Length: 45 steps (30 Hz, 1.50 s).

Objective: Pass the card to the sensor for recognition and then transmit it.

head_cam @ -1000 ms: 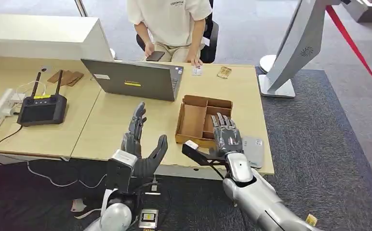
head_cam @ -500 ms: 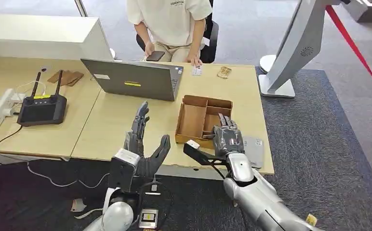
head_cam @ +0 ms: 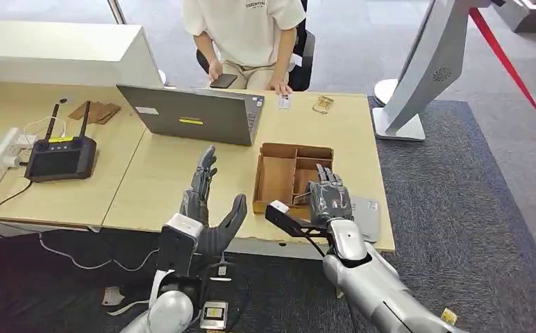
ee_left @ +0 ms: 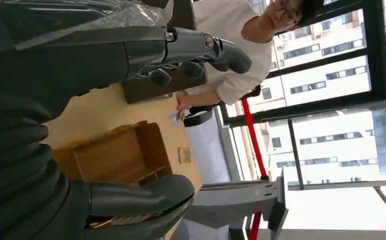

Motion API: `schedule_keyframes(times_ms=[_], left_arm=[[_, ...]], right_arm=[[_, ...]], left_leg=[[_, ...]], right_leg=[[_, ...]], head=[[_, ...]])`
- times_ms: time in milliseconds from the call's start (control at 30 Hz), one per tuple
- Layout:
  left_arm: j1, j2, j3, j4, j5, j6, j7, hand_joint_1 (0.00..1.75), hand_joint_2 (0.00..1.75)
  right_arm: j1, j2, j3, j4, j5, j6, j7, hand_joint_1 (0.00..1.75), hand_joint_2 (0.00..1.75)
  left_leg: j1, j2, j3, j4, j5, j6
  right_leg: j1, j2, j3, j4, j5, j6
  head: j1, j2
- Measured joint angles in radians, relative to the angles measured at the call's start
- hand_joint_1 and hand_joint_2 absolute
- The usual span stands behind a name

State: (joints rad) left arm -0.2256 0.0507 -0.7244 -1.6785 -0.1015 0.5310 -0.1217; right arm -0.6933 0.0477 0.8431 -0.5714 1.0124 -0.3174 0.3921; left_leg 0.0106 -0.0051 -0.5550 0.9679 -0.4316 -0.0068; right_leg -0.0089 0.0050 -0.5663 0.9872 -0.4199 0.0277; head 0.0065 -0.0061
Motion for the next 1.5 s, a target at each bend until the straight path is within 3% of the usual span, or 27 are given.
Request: schedule_keyframes(times_ms=[467, 767, 1167, 1500], left_arm=[[0.001, 0.000, -0.001, 0.000, -0.005, 0.000, 0.000, 0.00, 1.75], [0.002, 0.000, -0.001, 0.004, -0.005, 0.000, -0.013, 0.00, 1.75], [0.000, 0.000, -0.001, 0.010, 0.003, 0.000, -0.027, 0.00, 1.75], [-0.024, -0.013, -0.007, 0.043, 0.031, 0.000, -0.040, 0.00, 1.75]], right_arm=[[0.003, 0.001, 0.000, 0.000, -0.003, -0.021, -0.015, 1.75, 1.75], [-0.017, -0.001, -0.025, -0.045, 0.000, -0.144, -0.013, 1.75, 1.75], [-0.175, -0.040, -0.082, -0.276, 0.009, -0.117, 0.068, 1.75, 1.75], [-0.223, -0.098, -0.124, -0.404, 0.015, -0.092, 0.101, 1.75, 1.75]], left_leg=[[0.000, 0.000, 0.000, 0.000, 0.000, 0.000], [0.000, 0.000, 0.000, 0.000, 0.000, 0.000], [0.000, 0.000, 0.000, 0.001, 0.000, 0.000], [0.000, 0.000, 0.000, 0.001, 0.001, 0.000]], right_leg=[[0.000, 0.000, 0.000, 0.000, 0.000, 0.000], [0.000, 0.000, 0.000, 0.000, 0.000, 0.000], [0.000, 0.000, 0.000, 0.000, 0.001, 0.000], [0.000, 0.001, 0.000, 0.000, 0.001, 0.000]], head=[[0.000, 0.000], [0.000, 0.000], [0.000, 0.000], [0.000, 0.000]])
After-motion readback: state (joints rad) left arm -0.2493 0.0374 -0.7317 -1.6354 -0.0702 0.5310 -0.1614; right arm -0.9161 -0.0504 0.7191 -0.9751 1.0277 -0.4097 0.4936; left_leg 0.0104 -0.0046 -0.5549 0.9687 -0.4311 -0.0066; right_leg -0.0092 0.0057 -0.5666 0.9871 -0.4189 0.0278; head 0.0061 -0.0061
